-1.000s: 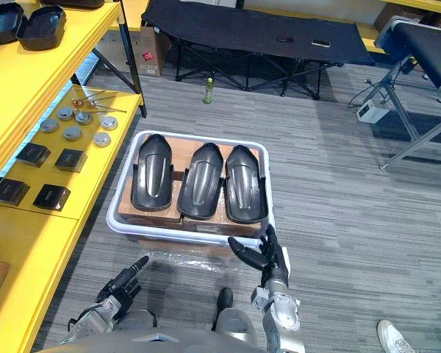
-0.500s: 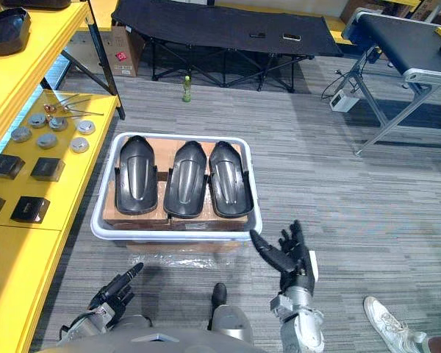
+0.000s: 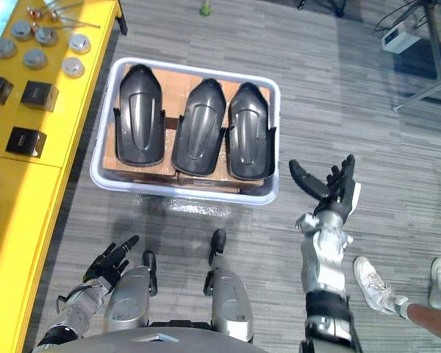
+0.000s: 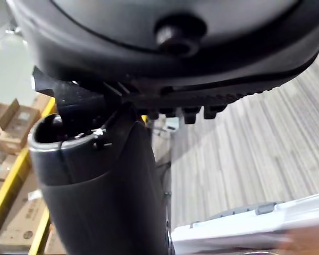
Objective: Walk over and take three plastic housings, then place them on the shelf
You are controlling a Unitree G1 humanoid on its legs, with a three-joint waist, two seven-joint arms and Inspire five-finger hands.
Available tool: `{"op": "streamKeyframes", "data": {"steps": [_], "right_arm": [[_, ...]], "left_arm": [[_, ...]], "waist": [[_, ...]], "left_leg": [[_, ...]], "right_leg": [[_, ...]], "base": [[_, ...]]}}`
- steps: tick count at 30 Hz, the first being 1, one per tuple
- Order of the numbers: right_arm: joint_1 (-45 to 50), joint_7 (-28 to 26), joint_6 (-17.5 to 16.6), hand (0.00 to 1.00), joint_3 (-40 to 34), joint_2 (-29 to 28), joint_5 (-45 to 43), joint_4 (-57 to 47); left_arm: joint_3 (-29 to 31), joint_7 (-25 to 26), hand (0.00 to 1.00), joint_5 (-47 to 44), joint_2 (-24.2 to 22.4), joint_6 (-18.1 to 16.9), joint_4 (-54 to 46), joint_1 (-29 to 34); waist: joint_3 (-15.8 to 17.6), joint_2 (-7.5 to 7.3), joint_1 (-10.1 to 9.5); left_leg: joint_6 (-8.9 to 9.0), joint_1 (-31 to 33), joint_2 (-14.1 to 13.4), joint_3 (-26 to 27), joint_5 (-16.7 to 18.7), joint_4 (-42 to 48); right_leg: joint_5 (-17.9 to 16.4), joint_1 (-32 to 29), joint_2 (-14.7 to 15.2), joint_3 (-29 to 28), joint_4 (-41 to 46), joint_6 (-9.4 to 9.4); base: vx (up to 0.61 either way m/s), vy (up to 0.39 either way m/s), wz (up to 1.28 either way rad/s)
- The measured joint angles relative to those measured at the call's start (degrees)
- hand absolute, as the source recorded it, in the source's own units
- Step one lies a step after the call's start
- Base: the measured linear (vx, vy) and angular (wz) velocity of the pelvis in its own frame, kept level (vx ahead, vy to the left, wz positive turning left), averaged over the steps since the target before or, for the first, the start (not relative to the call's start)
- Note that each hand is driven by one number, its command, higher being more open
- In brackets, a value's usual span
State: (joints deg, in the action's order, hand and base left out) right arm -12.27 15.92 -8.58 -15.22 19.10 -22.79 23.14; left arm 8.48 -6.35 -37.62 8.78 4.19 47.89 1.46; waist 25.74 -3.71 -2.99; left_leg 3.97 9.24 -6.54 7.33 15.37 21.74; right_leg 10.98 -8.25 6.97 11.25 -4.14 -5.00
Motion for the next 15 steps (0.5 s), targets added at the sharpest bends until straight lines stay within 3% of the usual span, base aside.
{"op": "streamKeyframes", "data": {"steps": [3, 8, 15], "right_arm": [[-3.20, 0.07, 1.75, 1.00, 0.18, 2.89, 0.02, 3.68], [-11.09, -0.60, 4.52, 1.00, 2.02, 10.49, -0.10, 13.17], [-16.70, -4.05, 7.31, 1.00, 4.44, 14.15, -0.17, 23.65]], "left_arm": [[-0.94, 0.03, 1.00, 0.02, 0.34, 0.05, 0.11, 0.18], [-3.33, -0.28, 1.00, -0.03, 0.00, -0.21, 0.60, -0.02], [-3.18, -0.48, 1.00, -0.25, 0.50, -0.09, 2.94, -0.46]], "waist": [[0.19, 0.12, -0.44], [2.04, 2.35, -0.94], [3.08, 2.72, -2.18]], "left_leg": [[-0.25, 1.22, 0.35, -0.97, -0.16, 0.10], [-1.24, 1.93, 2.05, -2.35, -0.76, 0.17], [-1.48, 5.07, 2.48, -4.63, -0.90, 2.34]], "right_leg": [[0.00, -0.65, 0.29, 1.04, 0.07, 0.01], [-0.18, -1.63, 1.99, 2.17, 2.04, -0.02], [-1.85, -4.88, 2.96, 4.05, 6.97, 0.35]], "base": [[-0.01, -0.008, 0.17], [-0.03, 0.029, 0.12], [-0.07, 0.012, 0.15]]}}
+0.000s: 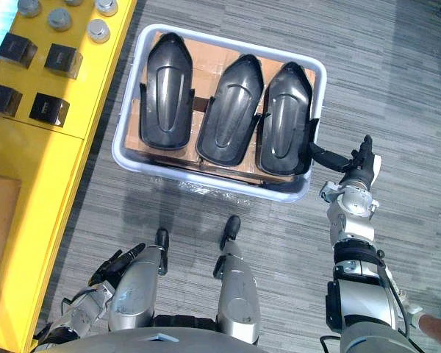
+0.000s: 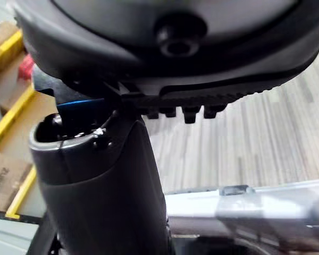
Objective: Walk over and take three plastic housings, then place them on the shelf
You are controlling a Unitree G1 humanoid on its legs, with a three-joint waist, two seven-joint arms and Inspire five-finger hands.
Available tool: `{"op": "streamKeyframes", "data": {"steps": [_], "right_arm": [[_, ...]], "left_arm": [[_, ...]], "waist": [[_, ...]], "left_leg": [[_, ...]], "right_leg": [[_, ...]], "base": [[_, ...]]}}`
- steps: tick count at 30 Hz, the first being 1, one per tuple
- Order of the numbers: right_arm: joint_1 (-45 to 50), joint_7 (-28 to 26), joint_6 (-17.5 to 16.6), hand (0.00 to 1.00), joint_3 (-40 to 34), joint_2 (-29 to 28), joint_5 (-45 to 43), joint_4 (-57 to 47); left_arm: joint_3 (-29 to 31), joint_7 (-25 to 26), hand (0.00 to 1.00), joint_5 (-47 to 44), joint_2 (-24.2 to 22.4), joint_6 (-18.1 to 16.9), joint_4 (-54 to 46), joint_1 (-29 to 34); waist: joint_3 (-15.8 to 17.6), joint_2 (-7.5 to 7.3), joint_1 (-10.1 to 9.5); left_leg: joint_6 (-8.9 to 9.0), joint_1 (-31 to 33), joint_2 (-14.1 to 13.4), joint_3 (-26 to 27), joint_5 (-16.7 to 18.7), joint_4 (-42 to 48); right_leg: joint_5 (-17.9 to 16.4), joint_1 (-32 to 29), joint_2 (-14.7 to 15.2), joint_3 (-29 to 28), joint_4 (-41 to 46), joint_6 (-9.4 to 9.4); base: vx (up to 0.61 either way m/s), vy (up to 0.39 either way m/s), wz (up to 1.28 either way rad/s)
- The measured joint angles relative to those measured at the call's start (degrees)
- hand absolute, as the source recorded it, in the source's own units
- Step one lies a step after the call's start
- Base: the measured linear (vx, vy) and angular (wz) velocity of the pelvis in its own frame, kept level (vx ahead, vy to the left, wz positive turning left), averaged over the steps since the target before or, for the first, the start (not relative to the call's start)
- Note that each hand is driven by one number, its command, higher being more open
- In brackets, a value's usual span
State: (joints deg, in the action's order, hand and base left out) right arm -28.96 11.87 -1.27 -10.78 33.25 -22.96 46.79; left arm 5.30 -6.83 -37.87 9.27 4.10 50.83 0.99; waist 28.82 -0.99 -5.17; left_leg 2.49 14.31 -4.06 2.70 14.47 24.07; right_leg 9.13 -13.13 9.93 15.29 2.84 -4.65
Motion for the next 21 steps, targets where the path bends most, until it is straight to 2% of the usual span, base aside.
{"op": "streamKeyframes", "data": {"steps": [5, 6, 9, 14, 21], "right_arm": [[-4.13, -2.43, 1.99, 1.00, 1.55, 3.11, 1.49, 4.97], [-5.03, -3.18, 2.26, 0.00, 2.22, 3.97, 2.49, 6.31], [-7.03, -5.35, 3.92, 0.00, 3.57, 6.78, 4.73, 9.65], [-9.50, -8.21, 6.10, 0.00, 4.94, 7.76, 7.07, 11.91], [-10.74, -7.18, 8.50, 0.00, 5.91, 11.02, 12.60, 13.13]], "left_arm": [[-0.05, -0.96, 1.00, -0.25, 0.05, -0.13, 0.41, -0.01], [-0.04, -1.16, 1.00, -0.36, 0.05, -0.21, 0.42, -0.01], [-0.13, -1.58, 1.00, -0.81, -0.11, -0.27, 0.53, -0.33], [0.01, -2.06, 1.00, -1.05, 0.03, -0.61, 1.24, -0.34], [-0.14, -2.15, 1.00, -0.73, 0.00, -2.56, 1.47, -0.34]], "waist": [[0.10, 0.22, -0.60], [0.14, 0.30, -0.81], [0.50, 1.04, -0.90], [0.59, 1.48, -1.10], [0.60, 1.50, -1.07]], "left_leg": [[-0.03, 2.61, 0.49, -1.46, 0.01, 1.86], [-0.03, 3.23, 0.58, -1.90, 0.02, 1.92], [-0.14, 5.00, 0.91, -3.23, 0.13, 2.78], [-0.06, 6.46, 1.04, -4.34, -0.09, 3.68], [-0.18, 6.58, 1.35, -4.32, -0.64, 3.60]], "right_leg": [[-0.08, -1.60, 0.50, 0.57, 1.05, 0.02], [-0.20, -2.17, 0.64, 0.87, 1.69, 0.05], [-0.40, -3.17, 1.02, 2.10, 2.86, 0.05], [-0.40, -4.08, 1.22, 2.85, 3.77, 0.06], [-0.36, -4.09, 1.59, 3.08, 3.87, 0.07]], "base": [[-0.11, 0.014, 0.10], [-0.12, 0.009, 0.12], [-0.13, 0.018, 0.23], [-0.09, 0.019, 0.10], [-0.02, 0.035, 0.03]]}}
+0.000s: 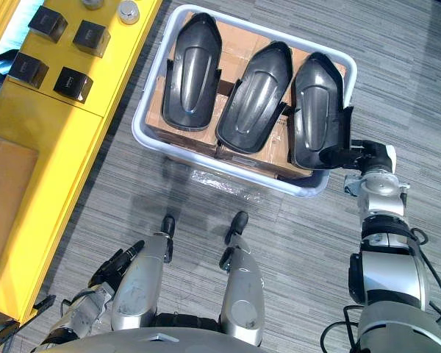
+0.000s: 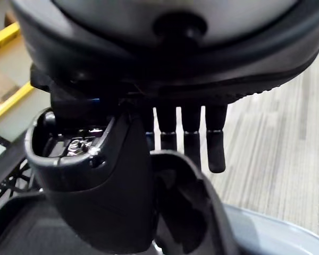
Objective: Walk over and take three plastic housings, then place them on the shelf
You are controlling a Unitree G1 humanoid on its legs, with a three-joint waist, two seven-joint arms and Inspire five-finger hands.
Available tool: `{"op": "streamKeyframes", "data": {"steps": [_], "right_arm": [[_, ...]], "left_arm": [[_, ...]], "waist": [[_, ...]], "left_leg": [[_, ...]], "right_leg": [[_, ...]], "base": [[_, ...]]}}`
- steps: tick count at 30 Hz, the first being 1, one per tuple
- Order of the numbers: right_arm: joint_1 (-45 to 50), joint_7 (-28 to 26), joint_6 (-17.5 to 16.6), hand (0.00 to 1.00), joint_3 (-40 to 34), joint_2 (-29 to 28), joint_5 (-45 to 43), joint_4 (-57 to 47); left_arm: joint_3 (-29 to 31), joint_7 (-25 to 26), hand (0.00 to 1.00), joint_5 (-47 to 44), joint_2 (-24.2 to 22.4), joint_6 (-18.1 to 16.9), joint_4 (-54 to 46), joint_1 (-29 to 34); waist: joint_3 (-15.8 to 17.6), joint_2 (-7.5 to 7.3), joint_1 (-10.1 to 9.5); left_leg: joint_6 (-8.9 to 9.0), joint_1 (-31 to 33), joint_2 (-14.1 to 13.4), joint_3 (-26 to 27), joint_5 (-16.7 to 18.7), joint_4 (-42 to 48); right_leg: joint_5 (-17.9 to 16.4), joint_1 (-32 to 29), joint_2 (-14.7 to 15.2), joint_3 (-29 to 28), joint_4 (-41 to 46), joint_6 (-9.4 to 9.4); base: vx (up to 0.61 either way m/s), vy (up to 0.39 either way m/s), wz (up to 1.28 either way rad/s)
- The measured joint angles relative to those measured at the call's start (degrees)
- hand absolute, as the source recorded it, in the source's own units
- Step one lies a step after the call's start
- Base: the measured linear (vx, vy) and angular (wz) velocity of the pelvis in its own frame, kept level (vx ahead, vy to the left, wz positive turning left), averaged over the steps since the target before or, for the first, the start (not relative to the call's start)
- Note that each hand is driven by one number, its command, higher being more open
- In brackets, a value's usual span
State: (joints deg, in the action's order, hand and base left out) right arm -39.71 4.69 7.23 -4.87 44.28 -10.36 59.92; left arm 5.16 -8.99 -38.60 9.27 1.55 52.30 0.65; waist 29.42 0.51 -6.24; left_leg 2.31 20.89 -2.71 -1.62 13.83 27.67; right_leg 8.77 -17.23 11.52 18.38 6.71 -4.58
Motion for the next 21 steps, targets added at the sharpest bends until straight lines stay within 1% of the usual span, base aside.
{"op": "streamKeyframes", "data": {"steps": [2, 7, 11, 15, 17, 18, 20, 21], "right_arm": [[0.02, -0.10, 0.61, 0.00, -0.17, 0.06, 0.93, 0.47], [-0.47, 0.05, 0.52, 0.00, -0.91, 0.05, 0.99, 0.45], [1.63, 1.28, 2.06, 0.00, -3.45, -0.02, 0.98, 0.22], [5.81, 5.25, 2.64, 0.00, -6.61, -1.42, 0.97, -3.78], [9.65, 8.24, 2.76, 0.00, -8.15, -2.11, 1.00, -8.30], [10.12, 8.70, 2.75, 0.00, -8.16, -2.20, 1.04, -9.04], [13.64, 12.38, 2.47, 0.00, -9.77, -5.25, 1.16, -15.72], [14.71, 13.31, 2.33, 0.00, -10.24, -6.40, 1.34, -17.79]], "left_arm": [[-0.24, 0.14, 1.00, 0.10, -0.01, -0.55, -0.02, 0.01], [-0.64, 0.98, 1.00, 0.69, -0.01, -1.31, -1.17, 0.08], [-1.00, 1.28, 1.00, 1.03, 0.02, -1.55, -3.70, 0.14], [-1.17, 1.29, 1.00, 1.25, 0.01, -1.52, -6.95, 2.67], [-1.34, 1.27, 1.00, 2.29, -0.04, -1.54, -8.11, 4.30], [-1.34, 1.29, 1.00, 2.56, -0.08, -1.59, -8.10, 4.40], [-1.64, 1.30, 1.00, 2.77, -0.24, -1.64, -8.07, 5.05], [-1.87, 1.25, 1.00, 2.72, -0.23, -1.65, -8.14, 5.20]], "waist": [[0.00, 0.00, 0.06], [0.01, -0.01, 0.06], [0.02, -0.05, 0.05], [0.04, -0.26, 0.14], [-0.04, -0.38, 0.49], [-0.05, -0.38, 0.59], [-0.47, -1.15, 2.01], [-0.76, -1.50, 2.05]], "left_leg": [[-0.02, -0.21, -0.05, 0.20, -0.04, 0.02], [-0.11, -2.13, -0.69, 1.27, -0.30, 0.03], [-0.11, -4.17, -0.76, 1.51, -0.29, -1.34], [-0.06, -8.04, -1.00, 2.30, -0.27, -3.31], [0.14, -10.79, -1.05, 2.95, -0.36, -5.00], [0.16, -11.01, -1.05, 2.97, -0.37, -5.14], [0.39, -12.68, -1.02, 3.27, -0.72, -6.70], [0.45, -13.25, -1.02, 3.61, -0.85, -7.33]], "right_leg": [[0.00, 0.10, -0.01, -0.08, 0.00, 0.00], [-0.01, 1.61, -0.14, -0.92, -0.03, 0.02], [-0.01, 3.64, -0.18, -0.67, -0.88, 0.02], [0.06, 6.80, -0.56, -1.14, -2.26, -0.10], [0.16, 9.13, -0.69, -1.39, -3.77, -0.24], [0.20, 9.41, -0.71, -1.41, -3.98, -0.29], [0.41, 10.51, -0.71, -1.44, -4.65, -0.45], [0.50, 10.73, -0.74, -1.46, -5.04, -0.49]], "base": [[0.00, 0.036, -0.05], [0.00, 0.023, -0.09], [-0.01, 0.023, 0.04], [0.00, 0.006, -0.08], [0.02, 0.013, -0.12], [0.03, 0.013, -0.05], [0.05, 0.015, -0.04], [0.06, 0.006, -0.17]]}}
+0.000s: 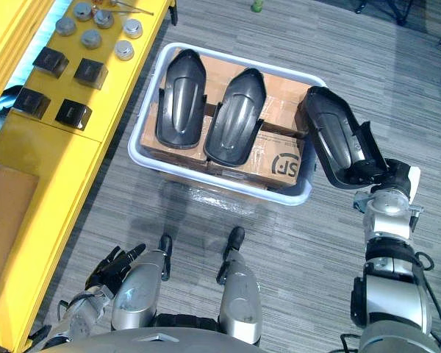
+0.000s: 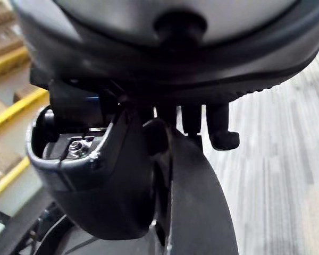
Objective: Walk over and take three plastic housings, then place them on the shelf
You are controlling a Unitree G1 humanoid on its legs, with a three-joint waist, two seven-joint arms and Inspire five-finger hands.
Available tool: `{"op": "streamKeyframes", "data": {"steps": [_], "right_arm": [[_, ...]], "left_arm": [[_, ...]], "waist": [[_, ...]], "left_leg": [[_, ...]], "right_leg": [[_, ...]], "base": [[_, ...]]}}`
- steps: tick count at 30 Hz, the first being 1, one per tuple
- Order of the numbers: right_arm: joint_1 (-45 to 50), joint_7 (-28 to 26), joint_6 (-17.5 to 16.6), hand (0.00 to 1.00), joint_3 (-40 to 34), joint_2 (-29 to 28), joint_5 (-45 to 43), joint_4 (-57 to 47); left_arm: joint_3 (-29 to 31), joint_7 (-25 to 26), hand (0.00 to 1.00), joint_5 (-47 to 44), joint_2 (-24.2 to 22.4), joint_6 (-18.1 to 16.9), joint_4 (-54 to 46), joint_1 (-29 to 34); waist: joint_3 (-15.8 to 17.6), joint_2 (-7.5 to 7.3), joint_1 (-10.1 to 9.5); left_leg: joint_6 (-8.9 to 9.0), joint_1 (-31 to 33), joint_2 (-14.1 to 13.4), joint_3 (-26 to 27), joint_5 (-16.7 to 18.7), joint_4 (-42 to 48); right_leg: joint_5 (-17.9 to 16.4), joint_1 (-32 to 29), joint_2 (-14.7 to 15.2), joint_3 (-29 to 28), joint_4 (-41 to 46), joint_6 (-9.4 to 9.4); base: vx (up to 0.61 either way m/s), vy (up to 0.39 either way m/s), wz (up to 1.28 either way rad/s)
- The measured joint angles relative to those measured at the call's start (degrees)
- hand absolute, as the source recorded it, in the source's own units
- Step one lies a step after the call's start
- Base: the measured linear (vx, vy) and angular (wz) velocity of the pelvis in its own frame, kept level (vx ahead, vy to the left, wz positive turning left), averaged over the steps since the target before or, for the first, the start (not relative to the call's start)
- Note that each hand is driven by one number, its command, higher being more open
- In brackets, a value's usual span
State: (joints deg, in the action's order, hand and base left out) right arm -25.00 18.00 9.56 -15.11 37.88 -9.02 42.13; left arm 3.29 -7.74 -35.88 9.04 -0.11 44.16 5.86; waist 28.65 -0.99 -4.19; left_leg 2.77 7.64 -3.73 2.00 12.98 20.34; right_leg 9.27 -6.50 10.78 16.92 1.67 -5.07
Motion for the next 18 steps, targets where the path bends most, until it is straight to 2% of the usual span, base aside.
{"op": "streamKeyframes", "data": {"steps": [2, 4, 7, 9, 12, 13, 15, 18], "right_arm": [[4.38, 2.53, -0.26, 0.00, -2.55, -4.69, 2.71, -8.66], [8.97, 5.06, -0.45, 0.00, -4.00, -9.39, 6.22, -16.87], [15.36, 8.08, -3.29, 0.00, -4.23, -14.95, 12.00, -27.48], [17.34, 9.88, -7.06, 0.00, -4.60, -17.42, 16.61, -33.28], [18.11, 12.67, -12.13, 0.00, -4.63, -19.75, 21.75, -37.42], [18.18, 13.39, -13.29, 0.00, -4.58, -20.15, 22.47, -38.03], [18.92, 16.45, -17.73, 0.00, -4.14, -20.59, 25.23, -39.73], [18.92, 20.19, -23.14, 0.00, -3.03, -20.62, 27.36, -42.42]], "left_arm": [[-0.03, 0.11, 1.00, -0.27, -0.20, 0.06, -4.08, 1.84], [-0.01, 0.37, 1.00, -0.77, -0.47, 0.01, -9.72, 4.19], [2.05, 2.72, 1.00, -2.90, -2.36, -0.23, -20.75, 6.01], [3.57, 3.62, 1.00, -3.02, -3.93, -1.79, -30.08, 5.75], [4.00, 4.92, 1.00, -2.32, -4.62, -3.91, -42.22, 5.02], [4.00, 5.27, 1.00, -1.86, -4.60, -4.56, -44.01, 4.76], [4.01, 5.93, 1.00, -1.51, -4.64, -6.81, -49.21, 3.60], [3.08, 4.44, 1.00, -2.28, -4.75, -8.42, -54.60, 3.52]], "waist": [[-1.26, -0.77, 0.27], [-4.47, -1.47, 0.65], [-9.03, -2.19, 1.16], [-11.37, -1.92, 1.35], [-12.58, -1.39, 1.46], [-12.86, -1.21, 1.46], [-15.29, -0.69, 1.37], [-16.17, -0.17, 1.32]], "left_leg": [[0.03, -2.38, -0.18, 0.89, -0.10, -1.97], [0.11, -3.41, -0.24, 1.30, -0.32, -3.70], [0.19, -6.08, -0.07, 1.74, -1.30, -5.90], [0.18, -7.21, -0.02, 2.01, -1.41, -6.74], [0.16, -9.71, 0.08, 2.03, -1.42, -7.46], [0.13, -10.22, 0.12, 1.98, -1.45, -7.79], [-0.15, -10.45, 0.49, 1.60, -1.70, -8.49], [-0.36, -12.11, 1.14, 1.15, -2.63, -10.12]], "right_leg": [[0.45, 1.91, -0.49, -0.29, -2.05, -0.11], [0.84, 2.88, -0.85, -0.33, -4.00, -0.22], [0.93, 5.27, -0.94, -0.05, -6.10, -0.32], [0.92, 5.84, -0.84, 0.08, -6.10, -0.33], [0.92, 8.01, -0.65, 0.83, -6.10, -0.33], [0.92, 8.44, -0.62, 1.20, -6.11, -0.33], [0.92, 8.62, -0.31, 2.00, -6.12, -0.34], [0.93, 9.92, 0.23, 3.17, -6.14, -0.35]], "base": [[0.09, -0.003, -0.19], [0.11, -0.005, -0.06], [0.11, 0.002, -0.02], [0.07, 0.020, -0.08], [0.02, 0.042, 0.00], [-0.01, 0.034, 0.08], [-0.01, 0.021, 0.11], [-0.03, 0.011, 0.11]]}}
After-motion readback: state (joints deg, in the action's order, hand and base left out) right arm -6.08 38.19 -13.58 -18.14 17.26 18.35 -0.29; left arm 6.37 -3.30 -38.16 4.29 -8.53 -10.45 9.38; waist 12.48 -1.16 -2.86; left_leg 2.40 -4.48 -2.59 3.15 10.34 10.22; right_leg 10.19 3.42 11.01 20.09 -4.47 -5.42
